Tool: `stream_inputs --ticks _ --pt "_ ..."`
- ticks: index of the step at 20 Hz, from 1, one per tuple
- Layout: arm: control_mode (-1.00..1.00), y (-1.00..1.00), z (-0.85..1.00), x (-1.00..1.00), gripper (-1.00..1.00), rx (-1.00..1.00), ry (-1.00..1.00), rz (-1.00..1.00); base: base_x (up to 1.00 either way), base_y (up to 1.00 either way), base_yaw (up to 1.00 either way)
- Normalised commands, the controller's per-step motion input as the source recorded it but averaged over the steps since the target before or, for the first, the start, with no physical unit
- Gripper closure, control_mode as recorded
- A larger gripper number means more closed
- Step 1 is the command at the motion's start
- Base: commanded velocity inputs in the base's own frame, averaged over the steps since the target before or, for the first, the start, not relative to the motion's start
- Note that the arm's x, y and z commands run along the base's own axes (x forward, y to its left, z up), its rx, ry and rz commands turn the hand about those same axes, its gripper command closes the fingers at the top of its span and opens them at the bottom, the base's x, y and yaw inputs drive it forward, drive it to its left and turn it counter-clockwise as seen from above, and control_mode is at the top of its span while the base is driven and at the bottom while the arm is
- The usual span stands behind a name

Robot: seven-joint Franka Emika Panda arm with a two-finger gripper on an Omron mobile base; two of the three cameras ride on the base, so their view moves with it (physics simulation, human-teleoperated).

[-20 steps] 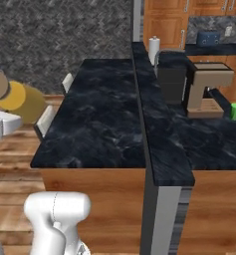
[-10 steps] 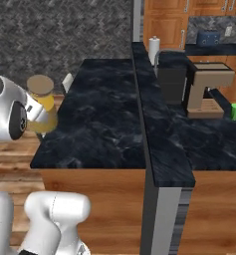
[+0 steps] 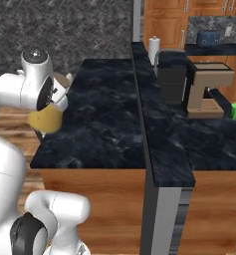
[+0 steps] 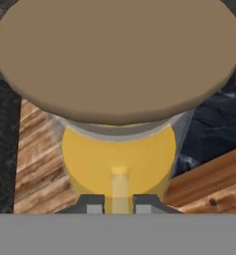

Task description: Place the pitcher and cup on the dining counter for serving.

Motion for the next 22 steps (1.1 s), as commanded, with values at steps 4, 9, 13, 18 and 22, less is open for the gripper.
stream_inputs --ticks 4,9,13,18,22 --pt "-1.0 0.09 -0.39 0.72 1.0 -0.21 0.0 0.02 0.0 0.0 0.0" --pt "-1.0 0.0 -0.35 0.9 1.0 -0.19 0.0 0.0 0.0 0.0 0.0" --pt "-1.0 -0.01 -0.23 0.85 1.0 -0.12 0.02 0.0 0.0 0.0 0.0" --pt "-1.0 -0.04 -0.28 0.75 1.0 -0.08 0.0 0.0 0.0 0.0 0.0" --pt "-1.0 0.0 -0.5 0.51 1.0 -0.04 0.0 0.0 0.0 0.0 0.0"
